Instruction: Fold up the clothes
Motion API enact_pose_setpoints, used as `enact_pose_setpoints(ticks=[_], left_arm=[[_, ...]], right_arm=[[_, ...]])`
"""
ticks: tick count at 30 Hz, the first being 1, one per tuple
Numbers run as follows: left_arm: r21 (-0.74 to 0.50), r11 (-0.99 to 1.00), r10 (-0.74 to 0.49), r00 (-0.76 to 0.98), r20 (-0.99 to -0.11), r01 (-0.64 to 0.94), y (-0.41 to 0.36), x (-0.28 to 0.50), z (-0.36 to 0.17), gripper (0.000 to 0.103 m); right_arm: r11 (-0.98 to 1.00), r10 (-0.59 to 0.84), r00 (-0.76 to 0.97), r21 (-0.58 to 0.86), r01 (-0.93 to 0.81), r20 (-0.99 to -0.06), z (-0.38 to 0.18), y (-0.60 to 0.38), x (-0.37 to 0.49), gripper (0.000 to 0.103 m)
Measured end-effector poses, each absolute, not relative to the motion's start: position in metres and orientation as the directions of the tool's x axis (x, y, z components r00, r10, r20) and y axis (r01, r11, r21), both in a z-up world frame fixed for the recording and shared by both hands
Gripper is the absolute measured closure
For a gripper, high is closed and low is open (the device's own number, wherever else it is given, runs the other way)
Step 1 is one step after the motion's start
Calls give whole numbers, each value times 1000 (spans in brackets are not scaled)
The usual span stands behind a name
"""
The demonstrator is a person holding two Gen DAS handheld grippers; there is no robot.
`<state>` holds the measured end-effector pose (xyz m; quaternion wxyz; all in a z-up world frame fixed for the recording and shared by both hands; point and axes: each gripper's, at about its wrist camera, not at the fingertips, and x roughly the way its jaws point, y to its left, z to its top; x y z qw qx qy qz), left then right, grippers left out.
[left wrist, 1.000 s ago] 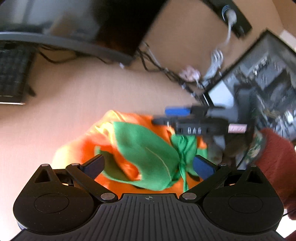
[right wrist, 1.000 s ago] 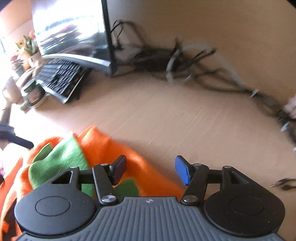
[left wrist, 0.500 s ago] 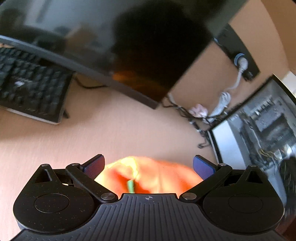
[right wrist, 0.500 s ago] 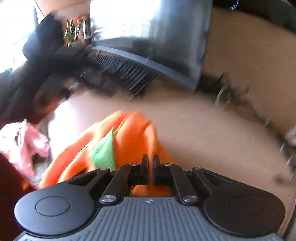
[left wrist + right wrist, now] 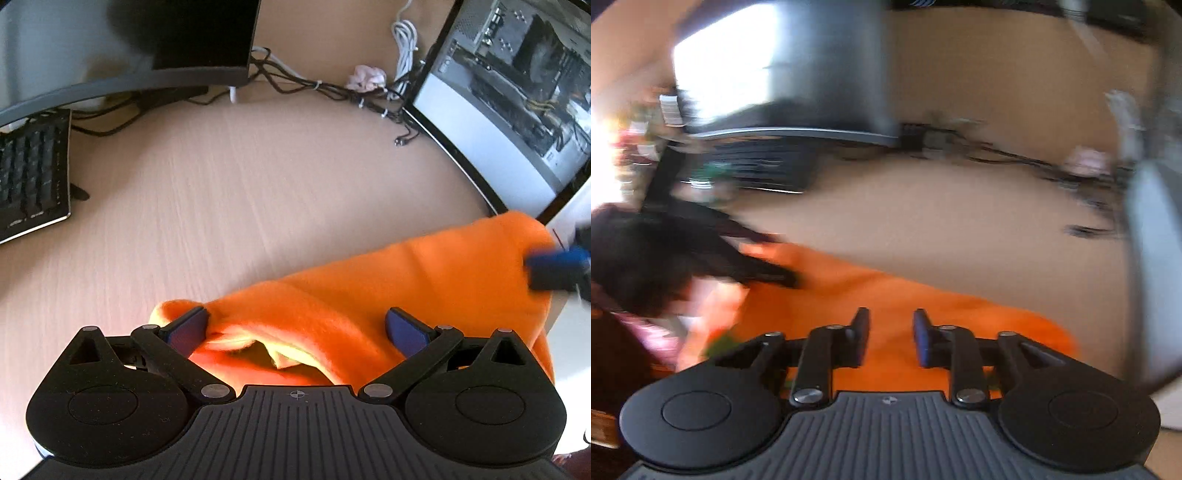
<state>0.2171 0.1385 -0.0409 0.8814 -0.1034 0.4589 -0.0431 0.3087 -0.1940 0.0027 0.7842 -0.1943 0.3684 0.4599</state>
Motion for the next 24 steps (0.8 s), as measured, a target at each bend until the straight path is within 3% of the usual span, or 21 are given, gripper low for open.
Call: enact_pose_setpoints(ticks=[4, 6, 10, 12, 17, 24], left_arm=[[-240, 969, -163, 592, -789, -54, 150, 207, -25, 0], [-312, 947, -204, 617, -760, -71, 162, 199, -7, 0], [-648, 753, -468, 601, -648, -113, 190, 196, -7, 0], [-714, 680, -527, 567, -633, -165, 191, 204, -27, 0], [-683, 685, -505, 509, -697, -256, 174, 231, -68, 1], [-616, 760, -411, 582, -702, -208, 178, 287, -65, 9]], right_arm=[[542, 447, 345, -56, -838, -825, -41, -195, 301, 76], [542, 427, 368, -92, -835, -826, -51, -194, 290, 75], [557, 427, 378, -90, -825, -821, -59, -195, 287, 74], [568, 435, 376, -75, -820, -818, -61, -195, 290, 74], [579, 462, 395, -67, -812, -794, -71, -188, 297, 74], [591, 484, 491, -143, -794, -724, -82, -151, 345, 73]])
